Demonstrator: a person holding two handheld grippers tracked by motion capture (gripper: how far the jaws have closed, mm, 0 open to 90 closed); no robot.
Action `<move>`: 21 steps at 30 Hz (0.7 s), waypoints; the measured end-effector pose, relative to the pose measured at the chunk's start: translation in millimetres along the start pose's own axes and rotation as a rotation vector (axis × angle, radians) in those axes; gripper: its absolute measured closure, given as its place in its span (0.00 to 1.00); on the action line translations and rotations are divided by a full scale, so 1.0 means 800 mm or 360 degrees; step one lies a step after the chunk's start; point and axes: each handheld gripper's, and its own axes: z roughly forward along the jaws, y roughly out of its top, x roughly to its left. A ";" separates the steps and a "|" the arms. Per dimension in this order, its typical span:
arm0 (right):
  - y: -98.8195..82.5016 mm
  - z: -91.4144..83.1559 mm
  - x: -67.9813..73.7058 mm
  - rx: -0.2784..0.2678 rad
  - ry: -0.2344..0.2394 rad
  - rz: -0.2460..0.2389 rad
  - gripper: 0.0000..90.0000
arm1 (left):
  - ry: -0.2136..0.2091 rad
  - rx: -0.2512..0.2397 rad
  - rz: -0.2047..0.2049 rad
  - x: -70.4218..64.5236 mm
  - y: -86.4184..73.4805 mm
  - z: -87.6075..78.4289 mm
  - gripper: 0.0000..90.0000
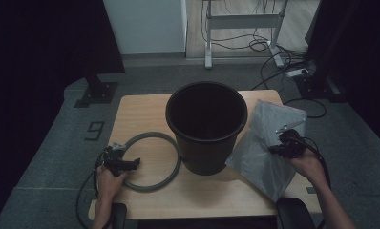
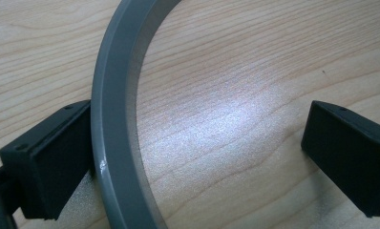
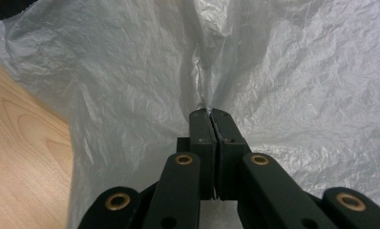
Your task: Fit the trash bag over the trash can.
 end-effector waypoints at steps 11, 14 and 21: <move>0.028 -0.031 -0.012 0.0065 -0.0034 0.0001 0.97 | -0.0002 -0.0002 0.0003 0.000 0.000 0.000 0.00; 0.037 -0.038 -0.015 0.0071 -0.0041 0.0002 0.97 | -0.0002 -0.0002 0.0002 -0.001 0.000 0.000 0.00; 0.057 -0.056 -0.019 0.0079 -0.0036 0.0003 0.97 | -0.0002 -0.0001 0.0001 -0.001 0.000 0.000 0.00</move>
